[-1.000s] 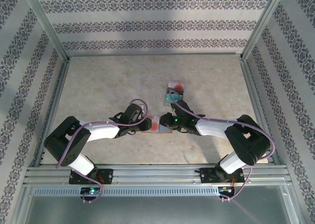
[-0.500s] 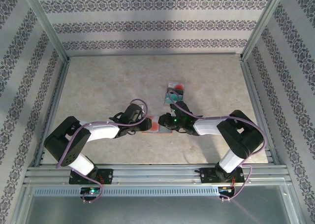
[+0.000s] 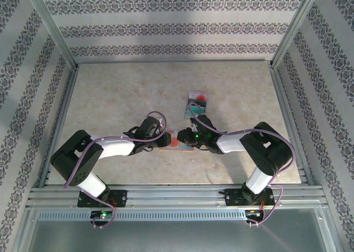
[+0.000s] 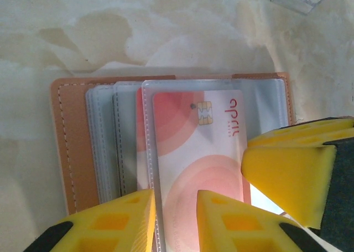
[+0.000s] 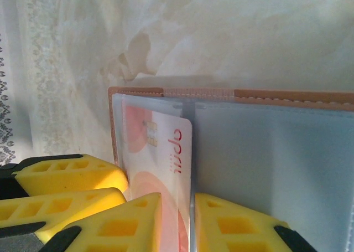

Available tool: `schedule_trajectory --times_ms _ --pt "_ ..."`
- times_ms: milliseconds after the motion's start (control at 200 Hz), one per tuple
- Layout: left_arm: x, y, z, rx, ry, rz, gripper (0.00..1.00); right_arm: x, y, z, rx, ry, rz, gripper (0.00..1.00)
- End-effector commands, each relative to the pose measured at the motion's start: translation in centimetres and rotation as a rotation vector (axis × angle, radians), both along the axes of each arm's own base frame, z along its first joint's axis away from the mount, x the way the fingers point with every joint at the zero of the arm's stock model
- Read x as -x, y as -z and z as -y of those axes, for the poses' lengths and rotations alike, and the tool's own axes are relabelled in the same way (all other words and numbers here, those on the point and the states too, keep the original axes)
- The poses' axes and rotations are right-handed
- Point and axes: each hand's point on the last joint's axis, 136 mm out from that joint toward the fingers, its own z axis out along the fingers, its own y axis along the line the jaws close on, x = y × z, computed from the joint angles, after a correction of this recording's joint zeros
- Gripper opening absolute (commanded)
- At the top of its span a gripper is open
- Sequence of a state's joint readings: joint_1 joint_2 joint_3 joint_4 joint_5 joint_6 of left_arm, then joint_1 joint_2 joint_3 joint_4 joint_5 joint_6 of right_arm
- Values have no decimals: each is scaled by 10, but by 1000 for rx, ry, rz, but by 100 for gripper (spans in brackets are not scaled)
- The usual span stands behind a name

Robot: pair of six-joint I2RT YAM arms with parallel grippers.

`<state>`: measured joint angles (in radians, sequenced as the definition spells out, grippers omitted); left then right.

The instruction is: Take the credit cards out of the card holder

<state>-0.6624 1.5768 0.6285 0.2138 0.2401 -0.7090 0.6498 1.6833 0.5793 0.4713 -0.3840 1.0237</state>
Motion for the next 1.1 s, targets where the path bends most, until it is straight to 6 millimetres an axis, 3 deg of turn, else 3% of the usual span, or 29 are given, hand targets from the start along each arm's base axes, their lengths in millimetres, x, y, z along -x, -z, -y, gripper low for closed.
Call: schedule_trajectory --times_ms 0,370,540,1094 --pt "11 15 0 -20 14 -48 28 0 4 0 -16 3 -5 23" --pt "11 16 -1 -25 11 -53 28 -1 -3 -2 -58 6 13 16" --pt "12 18 -3 -37 6 -62 28 -2 -9 1 -83 19 24 7" --pt "12 21 -8 -57 -9 -71 27 -4 -6 25 -91 80 14 5"
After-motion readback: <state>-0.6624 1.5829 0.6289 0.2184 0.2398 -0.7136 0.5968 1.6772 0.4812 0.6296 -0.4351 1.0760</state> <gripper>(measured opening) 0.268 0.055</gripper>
